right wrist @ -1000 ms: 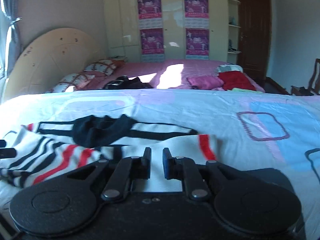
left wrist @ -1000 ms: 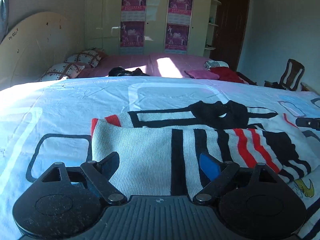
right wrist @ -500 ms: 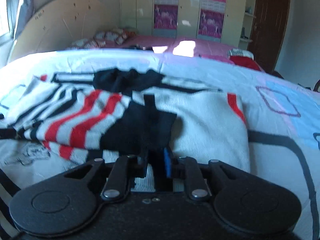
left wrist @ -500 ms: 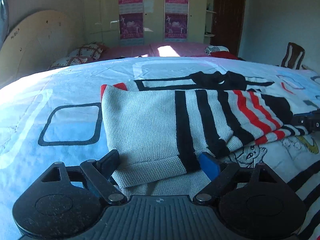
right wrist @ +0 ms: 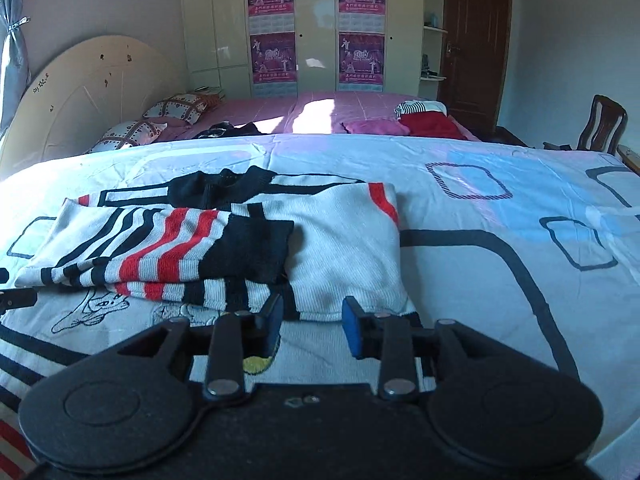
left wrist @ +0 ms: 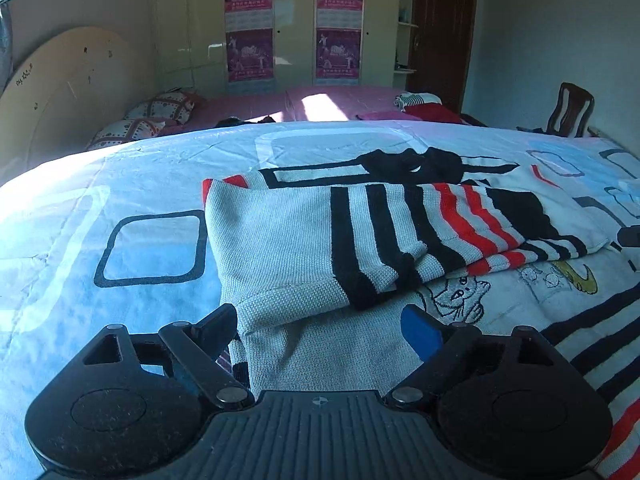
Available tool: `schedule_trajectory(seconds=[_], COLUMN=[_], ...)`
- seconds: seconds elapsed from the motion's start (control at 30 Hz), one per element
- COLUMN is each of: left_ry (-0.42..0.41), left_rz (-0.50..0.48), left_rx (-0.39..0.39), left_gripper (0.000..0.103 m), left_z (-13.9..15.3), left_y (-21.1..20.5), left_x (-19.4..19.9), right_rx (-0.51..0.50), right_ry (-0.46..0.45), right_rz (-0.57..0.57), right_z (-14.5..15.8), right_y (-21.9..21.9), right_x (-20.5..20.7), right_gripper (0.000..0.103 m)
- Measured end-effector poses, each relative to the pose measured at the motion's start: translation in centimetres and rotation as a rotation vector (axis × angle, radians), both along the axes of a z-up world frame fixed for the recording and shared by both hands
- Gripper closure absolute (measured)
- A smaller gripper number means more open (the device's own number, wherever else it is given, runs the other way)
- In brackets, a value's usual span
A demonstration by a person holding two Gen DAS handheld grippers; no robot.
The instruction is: Fold small clothes
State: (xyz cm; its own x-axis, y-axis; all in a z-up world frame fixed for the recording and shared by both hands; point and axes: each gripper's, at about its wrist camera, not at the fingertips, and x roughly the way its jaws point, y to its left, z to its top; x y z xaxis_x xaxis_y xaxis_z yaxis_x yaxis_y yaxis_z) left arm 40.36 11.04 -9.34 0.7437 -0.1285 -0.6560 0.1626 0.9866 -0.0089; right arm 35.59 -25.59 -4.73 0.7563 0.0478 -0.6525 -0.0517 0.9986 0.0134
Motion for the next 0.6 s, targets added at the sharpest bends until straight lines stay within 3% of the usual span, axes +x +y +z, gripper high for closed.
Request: schedule_trajectory(seconds=[0.07, 0.2, 0.27, 0.33, 0.5, 0.57, 0.6], left_ry=[-0.003, -0.004, 0.001, 0.006, 0.087, 0.123, 0.138], left_rz=[0.008, 0.029, 0.046, 0.06, 0.089, 0.088, 0.09], left_rx=[0.001, 0.018, 0.042, 0.053, -0.044, -0.146, -0.216], left_gripper=[0.015, 0.014, 0.005, 0.002, 0.002, 0.003, 0.009], left_z=[0.2, 0.5, 0.5, 0.4, -0.9, -1.3, -1.5], left_y=[0.0, 0.0, -0.1, 0.0, 1.6, 2.6, 3.2], left_x=[-1.0, -3.2, -4.5, -6.2, -11.4, -13.9, -15.3], right_rx=[-0.001, 0.004, 0.013, 0.024, 0.065, 0.111, 0.136], right_ry=[0.008, 0.016, 0.021, 0.03, 0.053, 0.075, 0.084], right_rz=[0.001, 0.001, 0.011, 0.022, 0.032, 0.031, 0.029], right_z=[0.1, 0.2, 0.0, -0.1, -0.8, -1.2, -1.4], right_y=[-0.1, -0.5, -0.8, -1.3, -3.5, -4.9, -5.7], right_x=[-0.9, -2.6, -3.7, -5.0, -9.2, -11.2, -12.3], right_gripper=[0.067, 0.051, 0.05, 0.049, 0.048, 0.048, 0.048])
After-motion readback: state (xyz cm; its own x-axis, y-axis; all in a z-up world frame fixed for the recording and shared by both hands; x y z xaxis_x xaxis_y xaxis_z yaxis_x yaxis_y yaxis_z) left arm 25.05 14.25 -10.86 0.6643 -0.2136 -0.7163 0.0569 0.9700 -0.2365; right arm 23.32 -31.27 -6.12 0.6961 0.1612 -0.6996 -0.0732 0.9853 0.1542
